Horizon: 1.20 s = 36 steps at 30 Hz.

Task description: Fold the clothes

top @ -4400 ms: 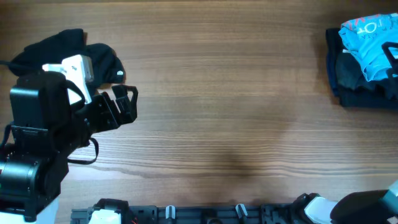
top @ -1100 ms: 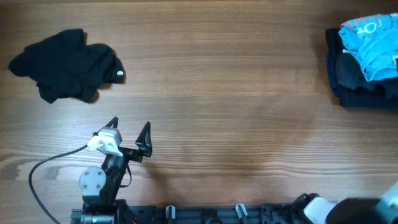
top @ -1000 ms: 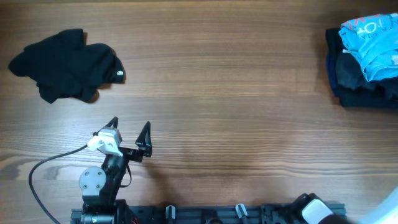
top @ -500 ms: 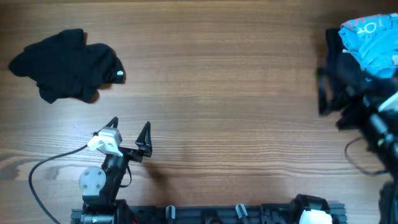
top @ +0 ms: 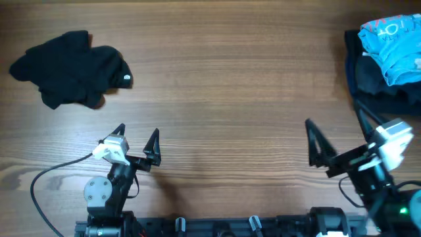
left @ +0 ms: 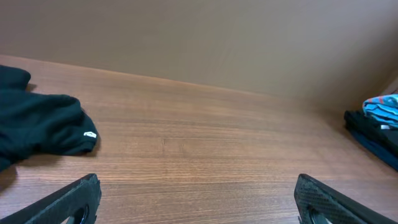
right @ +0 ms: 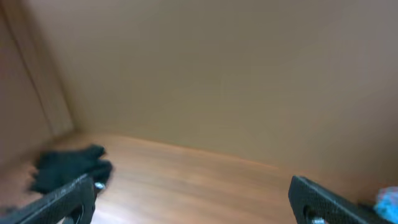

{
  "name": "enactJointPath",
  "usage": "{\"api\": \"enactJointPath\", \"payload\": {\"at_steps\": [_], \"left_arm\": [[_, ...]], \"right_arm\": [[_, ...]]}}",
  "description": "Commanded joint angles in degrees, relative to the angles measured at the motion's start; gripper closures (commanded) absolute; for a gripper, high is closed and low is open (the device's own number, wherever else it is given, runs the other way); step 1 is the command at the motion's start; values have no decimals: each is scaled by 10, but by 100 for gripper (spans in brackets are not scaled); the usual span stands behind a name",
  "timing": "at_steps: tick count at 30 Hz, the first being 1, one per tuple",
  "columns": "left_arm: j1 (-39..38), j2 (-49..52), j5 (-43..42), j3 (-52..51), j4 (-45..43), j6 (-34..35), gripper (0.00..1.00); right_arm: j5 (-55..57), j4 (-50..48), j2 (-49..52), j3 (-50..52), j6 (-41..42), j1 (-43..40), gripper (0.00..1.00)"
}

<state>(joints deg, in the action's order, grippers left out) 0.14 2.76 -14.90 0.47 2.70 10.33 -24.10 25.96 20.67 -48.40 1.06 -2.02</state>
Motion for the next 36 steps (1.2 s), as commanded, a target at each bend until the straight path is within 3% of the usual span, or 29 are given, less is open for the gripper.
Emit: {"api": "enactJointPath", "payload": {"at_steps": [1,11,23,36], "left_arm": [[4,-5,3,-2,4,-9,0],[4,-5,3,-2,4,-9,0],[4,-5,3,-2,3,-9,0],[4,-5,3,-2,4,-9,0]], "right_arm": [[-32,-72,-46,82,-172,3,0],[-40,-206,-110,253,-191,3,0],[-16,-465,-110,414,-203,3,0],[104,-428,-186,473,-116,3,0]]}}
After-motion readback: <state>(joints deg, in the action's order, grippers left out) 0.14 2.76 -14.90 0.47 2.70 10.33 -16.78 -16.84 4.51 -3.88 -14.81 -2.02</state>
